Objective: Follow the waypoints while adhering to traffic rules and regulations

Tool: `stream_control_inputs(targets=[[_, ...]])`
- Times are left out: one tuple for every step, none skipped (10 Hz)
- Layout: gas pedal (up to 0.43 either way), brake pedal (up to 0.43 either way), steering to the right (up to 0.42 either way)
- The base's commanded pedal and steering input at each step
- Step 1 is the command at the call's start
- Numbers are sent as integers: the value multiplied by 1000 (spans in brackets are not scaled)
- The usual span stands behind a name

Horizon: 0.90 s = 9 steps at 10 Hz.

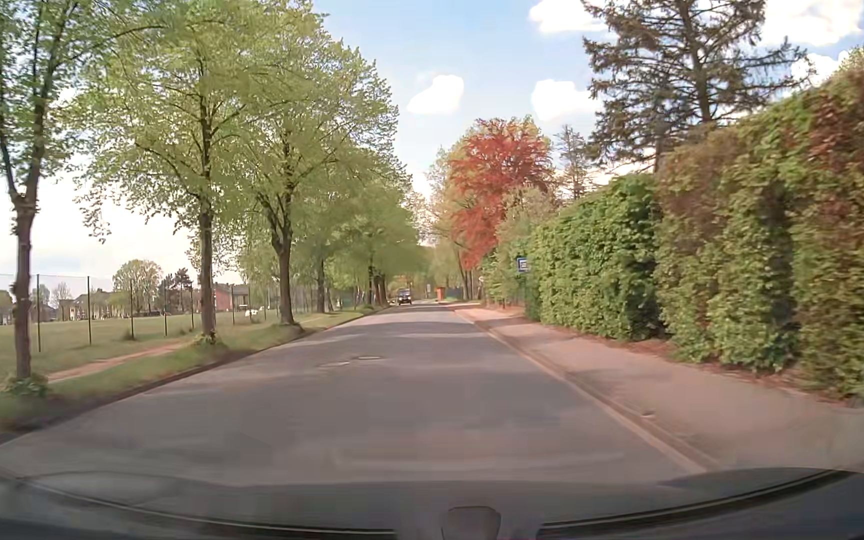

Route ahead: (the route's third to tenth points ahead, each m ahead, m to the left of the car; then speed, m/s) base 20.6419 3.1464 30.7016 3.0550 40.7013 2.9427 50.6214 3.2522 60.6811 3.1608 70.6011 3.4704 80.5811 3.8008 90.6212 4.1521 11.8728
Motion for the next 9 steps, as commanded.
stream_control_inputs(targets=[[118, 0, -6], [118, 0, -6], [118, 0, -6], [118, 0, -6], [118, 0, -6], [118, 0, -6], [118, 0, -4], [118, 0, -2], [118, 0, -2]])
